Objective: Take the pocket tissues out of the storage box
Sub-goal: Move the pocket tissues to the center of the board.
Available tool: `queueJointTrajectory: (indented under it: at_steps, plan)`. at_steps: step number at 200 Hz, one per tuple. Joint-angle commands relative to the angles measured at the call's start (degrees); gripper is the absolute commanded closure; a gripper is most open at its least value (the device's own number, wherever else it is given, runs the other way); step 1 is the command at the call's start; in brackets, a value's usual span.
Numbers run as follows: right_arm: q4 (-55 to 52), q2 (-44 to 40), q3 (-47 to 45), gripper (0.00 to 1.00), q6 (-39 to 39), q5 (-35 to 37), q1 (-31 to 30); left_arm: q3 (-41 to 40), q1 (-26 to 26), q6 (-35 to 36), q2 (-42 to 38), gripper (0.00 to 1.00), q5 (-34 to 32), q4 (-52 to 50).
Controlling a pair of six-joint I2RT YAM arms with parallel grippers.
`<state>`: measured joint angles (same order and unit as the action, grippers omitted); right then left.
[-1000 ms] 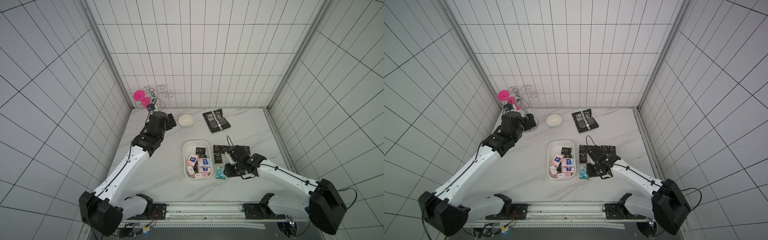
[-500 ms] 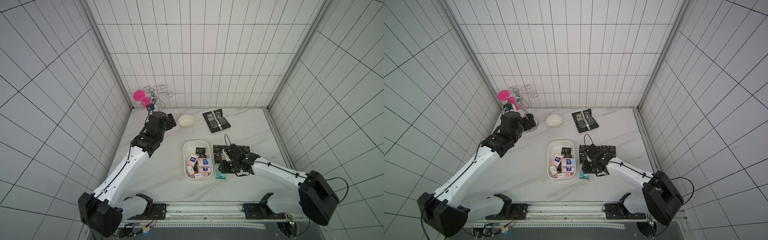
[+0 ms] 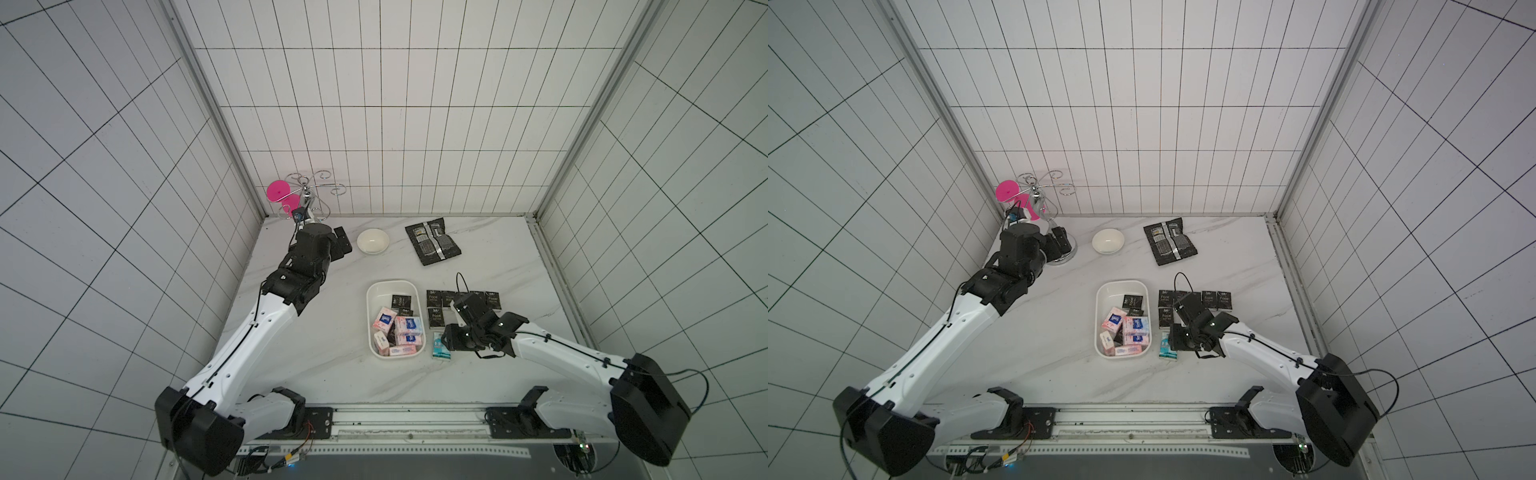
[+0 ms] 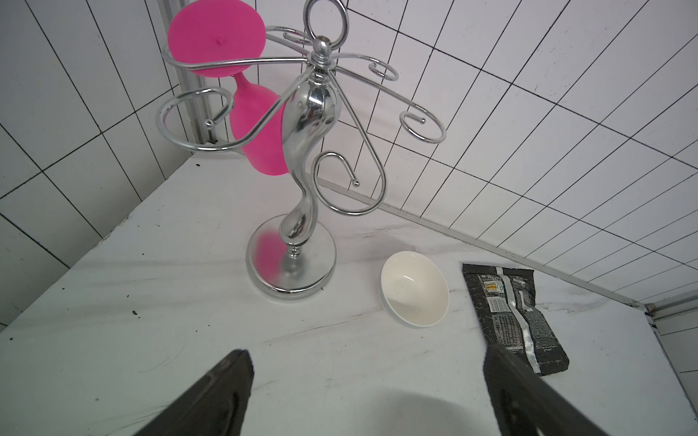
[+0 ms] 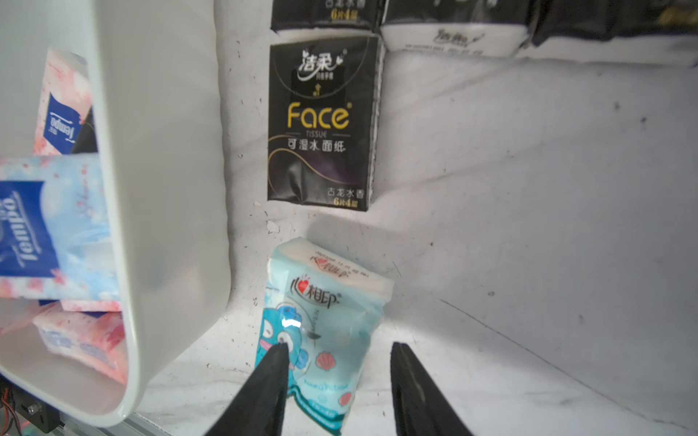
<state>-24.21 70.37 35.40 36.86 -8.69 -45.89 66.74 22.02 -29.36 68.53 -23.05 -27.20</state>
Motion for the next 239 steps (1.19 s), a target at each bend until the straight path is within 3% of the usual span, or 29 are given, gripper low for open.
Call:
queueJointTrajectory:
  at_steps: [1,39,90,177,239]
  plan:
    - [2.3,1.2,-1.7,0.52,1.8,-1.2,-0.5,1.2,0.1,0.3,-0.5,0.02,-0.1,-0.1]
    - [3.2,3.0,-2.6,0.55,1.7,-1.4,-0.5,1.2,0.1,0.5,-0.7,0.01,-0.5,-0.2]
    - [4.0,3.7,-3.6,0.8,1.7,-2.7,-0.5,0.8,0.1,0.5,-0.5,0.01,-0.5,0.1]
    - [-2.0,-2.8,-3.5,0.93,-1.0,-0.5,1.9,1.1,0.0,0.5,-1.1,0.02,-0.4,0.1]
    - [-8.9,-7.1,-2.0,0.94,-4.9,2.5,6.4,1.7,0.1,0.1,-0.6,0.02,0.2,0.2]
